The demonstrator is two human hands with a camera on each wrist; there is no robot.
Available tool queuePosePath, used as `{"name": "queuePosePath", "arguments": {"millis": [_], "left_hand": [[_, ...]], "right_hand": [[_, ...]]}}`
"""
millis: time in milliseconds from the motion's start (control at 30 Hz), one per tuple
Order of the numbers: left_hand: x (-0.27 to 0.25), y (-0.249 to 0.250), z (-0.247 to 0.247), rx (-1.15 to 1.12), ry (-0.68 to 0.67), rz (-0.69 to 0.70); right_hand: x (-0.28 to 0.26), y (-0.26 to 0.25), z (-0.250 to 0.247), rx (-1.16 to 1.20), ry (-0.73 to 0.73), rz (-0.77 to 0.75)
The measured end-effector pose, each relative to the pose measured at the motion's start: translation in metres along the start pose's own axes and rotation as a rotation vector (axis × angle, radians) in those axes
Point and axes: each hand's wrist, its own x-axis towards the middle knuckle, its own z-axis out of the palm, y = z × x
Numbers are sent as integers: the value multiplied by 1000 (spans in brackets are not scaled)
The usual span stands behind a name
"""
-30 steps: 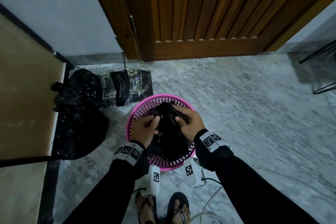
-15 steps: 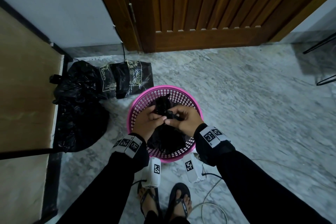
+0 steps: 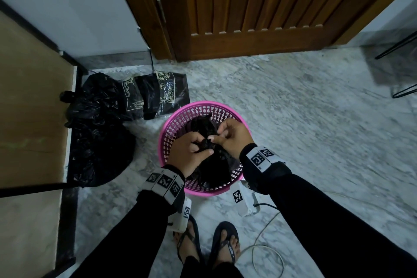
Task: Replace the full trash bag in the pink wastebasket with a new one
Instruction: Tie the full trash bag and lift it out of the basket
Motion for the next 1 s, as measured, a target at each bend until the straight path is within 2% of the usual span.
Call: {"name": "queuePosePath", "arguments": {"millis": [67,133,233,367,433,633,733,867,1000], "left_hand": [[-1,0,-1,92,20,84],[-2,-3,0,141,34,107],[-2,-7,0,108,81,57],[1,-7,1,57,51,11],[1,-5,3,78,32,30],[-2,-6,10,104,49,39],[-1,-5,12,87,69,38],[1,-2,11,18,102,32],[4,-5,9,-106,139,-19]], "right_hand": [[0,-1,-1,-67,-23,-24],[-2,-2,-4,-140,-68,-72],[-6,-6,-11,-291,-219,-134],[-10,-12,-16,-604,-432,-83],[-10,-12,-16,-676,-453,-80],[-16,-18,-17,-702,-497,-64],[-17,-13,-16,-696,-444,-77],[-21,-11,-18,-581,-270,-106],[-30,-9,-15,-439,-74,-273]]}}
